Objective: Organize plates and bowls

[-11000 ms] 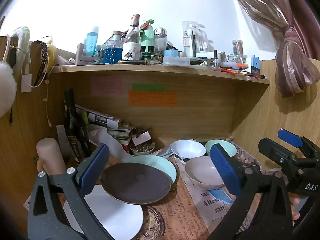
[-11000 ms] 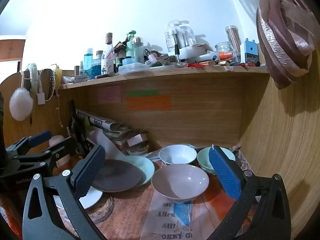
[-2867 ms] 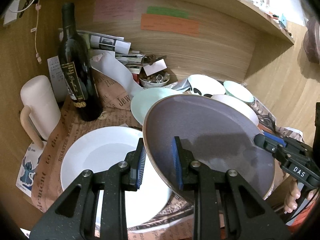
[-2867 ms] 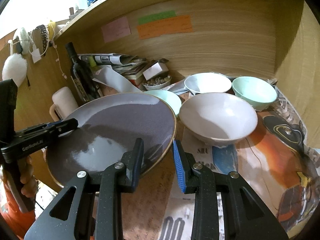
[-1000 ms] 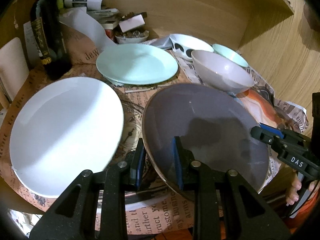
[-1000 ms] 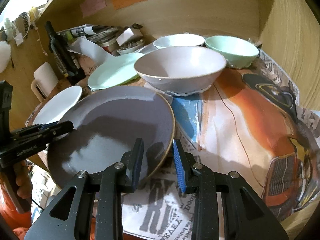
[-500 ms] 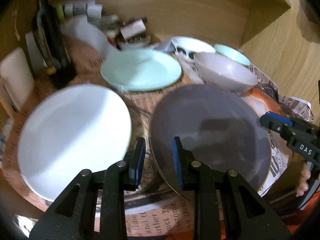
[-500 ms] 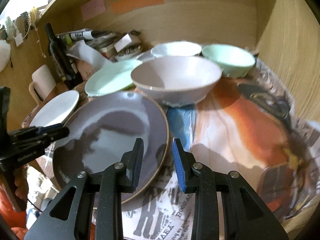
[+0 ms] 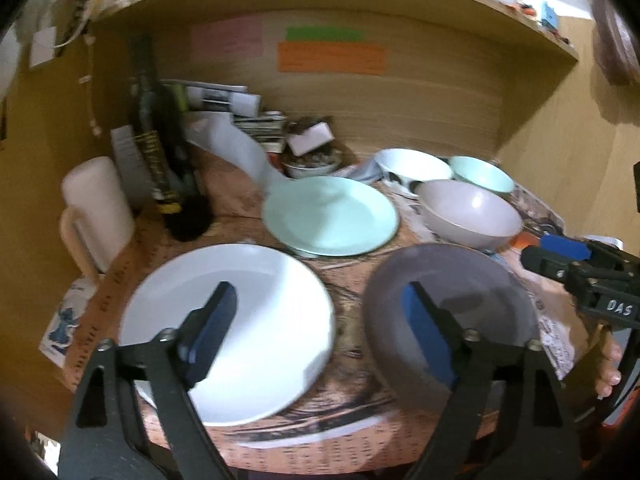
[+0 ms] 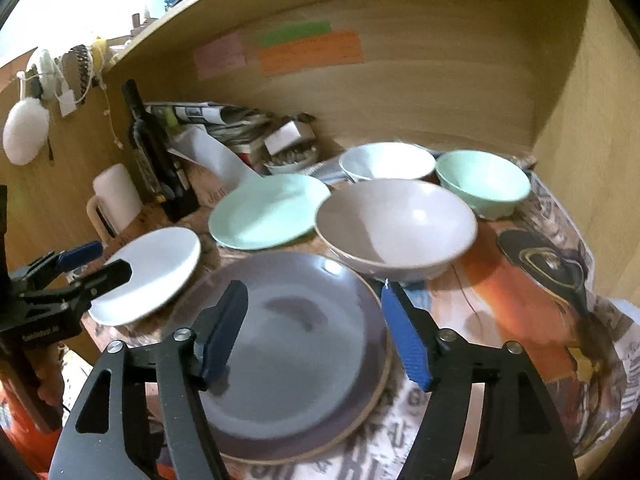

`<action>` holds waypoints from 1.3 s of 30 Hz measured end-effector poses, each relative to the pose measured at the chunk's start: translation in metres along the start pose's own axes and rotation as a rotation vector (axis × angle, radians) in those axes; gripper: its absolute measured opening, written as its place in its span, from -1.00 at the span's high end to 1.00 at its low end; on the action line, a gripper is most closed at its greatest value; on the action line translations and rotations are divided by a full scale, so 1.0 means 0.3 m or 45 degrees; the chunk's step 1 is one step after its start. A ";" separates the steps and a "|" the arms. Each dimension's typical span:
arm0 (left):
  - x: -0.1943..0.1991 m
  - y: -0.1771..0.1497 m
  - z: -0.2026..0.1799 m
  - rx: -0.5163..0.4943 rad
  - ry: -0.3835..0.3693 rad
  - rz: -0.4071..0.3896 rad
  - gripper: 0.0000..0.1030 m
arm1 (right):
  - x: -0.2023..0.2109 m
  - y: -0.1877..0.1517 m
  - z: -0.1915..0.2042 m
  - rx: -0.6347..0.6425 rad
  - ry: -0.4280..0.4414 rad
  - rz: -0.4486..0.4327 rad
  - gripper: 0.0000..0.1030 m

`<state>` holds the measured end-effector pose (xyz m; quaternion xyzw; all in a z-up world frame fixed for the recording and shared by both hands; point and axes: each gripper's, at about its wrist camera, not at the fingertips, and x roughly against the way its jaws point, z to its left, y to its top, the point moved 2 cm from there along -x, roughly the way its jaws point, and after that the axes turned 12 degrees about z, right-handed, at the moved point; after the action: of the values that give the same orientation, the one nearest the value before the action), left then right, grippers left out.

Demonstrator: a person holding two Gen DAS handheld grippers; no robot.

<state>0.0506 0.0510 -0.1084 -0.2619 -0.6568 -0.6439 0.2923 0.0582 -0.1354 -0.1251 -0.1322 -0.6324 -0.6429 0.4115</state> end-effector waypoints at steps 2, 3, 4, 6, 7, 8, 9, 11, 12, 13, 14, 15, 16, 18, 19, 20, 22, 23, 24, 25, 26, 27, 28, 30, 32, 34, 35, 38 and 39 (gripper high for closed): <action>-0.003 -0.004 0.039 0.022 0.024 0.000 -0.83 | -0.009 0.016 0.024 0.011 0.016 -0.003 -0.41; -0.004 -0.008 0.071 0.033 0.040 0.006 -0.83 | -0.014 0.024 0.037 0.016 0.023 -0.004 -0.45; -0.004 -0.012 0.089 0.037 0.048 0.015 -0.84 | -0.022 0.034 0.052 0.022 0.030 -0.003 -0.47; -0.010 -0.014 0.131 0.052 0.069 0.032 -0.85 | -0.035 0.048 0.079 0.038 0.041 0.003 -0.48; -0.013 -0.016 0.161 0.065 0.081 0.042 -0.85 | -0.048 0.060 0.099 0.050 0.048 0.007 -0.48; -0.016 -0.018 0.184 0.077 0.087 0.051 -0.85 | -0.054 0.064 0.107 0.054 0.053 0.011 -0.49; -0.018 -0.020 0.210 0.090 0.092 0.060 -0.85 | -0.069 0.075 0.127 0.062 0.061 0.018 -0.49; -0.028 -0.024 0.265 0.116 0.101 0.081 -0.85 | -0.085 0.087 0.151 0.074 0.073 0.029 -0.49; -0.029 -0.029 0.284 0.125 0.109 0.089 -0.85 | -0.097 0.095 0.167 0.083 0.077 0.037 -0.49; -0.030 -0.032 0.301 0.132 0.111 0.096 -0.85 | -0.111 0.103 0.186 0.093 0.080 0.046 -0.49; -0.036 -0.033 0.316 0.138 0.115 0.102 -0.85 | -0.121 0.109 0.200 0.100 0.081 0.052 -0.49; -0.042 -0.036 0.342 0.147 0.121 0.109 -0.85 | -0.132 0.116 0.214 0.109 0.082 0.059 -0.49; -0.046 -0.038 0.356 0.153 0.126 0.114 -0.85 | -0.146 0.126 0.231 0.120 0.085 0.068 -0.49; -0.057 -0.045 0.404 0.175 0.134 0.128 -0.85 | -0.174 0.145 0.262 0.136 0.088 0.089 -0.49; -0.057 -0.048 0.420 0.183 0.134 0.133 -0.85 | -0.185 0.152 0.274 0.145 0.087 0.096 -0.49; -0.062 -0.052 0.445 0.197 0.129 0.141 -0.85 | -0.200 0.161 0.290 0.156 0.081 0.108 -0.49; -0.067 -0.057 0.480 0.228 0.122 0.143 -0.85 | -0.225 0.172 0.312 0.174 0.079 0.128 -0.49; -0.070 -0.058 0.497 0.242 0.116 0.147 -0.85 | -0.238 0.178 0.323 0.183 0.076 0.144 -0.49; -0.073 -0.062 0.521 0.260 0.095 0.158 -0.85 | -0.257 0.186 0.336 0.198 0.076 0.170 -0.49; -0.076 -0.064 0.535 0.271 0.083 0.166 -0.85 | -0.269 0.191 0.344 0.206 0.078 0.186 -0.49; -0.078 -0.067 0.547 0.283 0.074 0.173 -0.84 | -0.283 0.197 0.352 0.216 0.080 0.206 -0.49; -0.083 -0.071 0.565 0.298 0.065 0.182 -0.83 | -0.298 0.201 0.362 0.225 0.082 0.227 -0.48; -0.086 -0.073 0.575 0.304 0.064 0.187 -0.78 | -0.314 0.206 0.371 0.232 0.083 0.246 -0.48; -0.096 -0.077 0.591 0.305 0.067 0.208 -0.64 | -0.346 0.213 0.388 0.254 0.075 0.287 -0.27; -0.104 -0.082 0.601 0.302 0.065 0.224 -0.48 | -0.373 0.218 0.403 0.270 0.077 0.328 -0.14; -0.115 -0.087 0.608 0.296 0.058 0.241 -0.41 | -0.402 0.214 0.417 0.280 0.085 0.364 -0.05; -0.121 -0.087 0.610 0.293 0.052 0.248 -0.33 | -0.413 0.211 0.424 0.287 0.088 0.381 0.02; -0.141 -0.087 0.608 0.271 0.019 0.285 -0.07 | -0.448 0.206 0.441 0.308 0.086 0.417 0.20; -0.145 -0.088 0.609 0.267 0.008 0.293 -0.04 | -0.458 0.204 0.445 0.313 0.084 0.430 0.23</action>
<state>0.0533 0.2341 -0.1581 -0.3015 -0.6852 -0.5348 0.3919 0.1400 0.0459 -0.1549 -0.1640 -0.6609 -0.4867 0.5472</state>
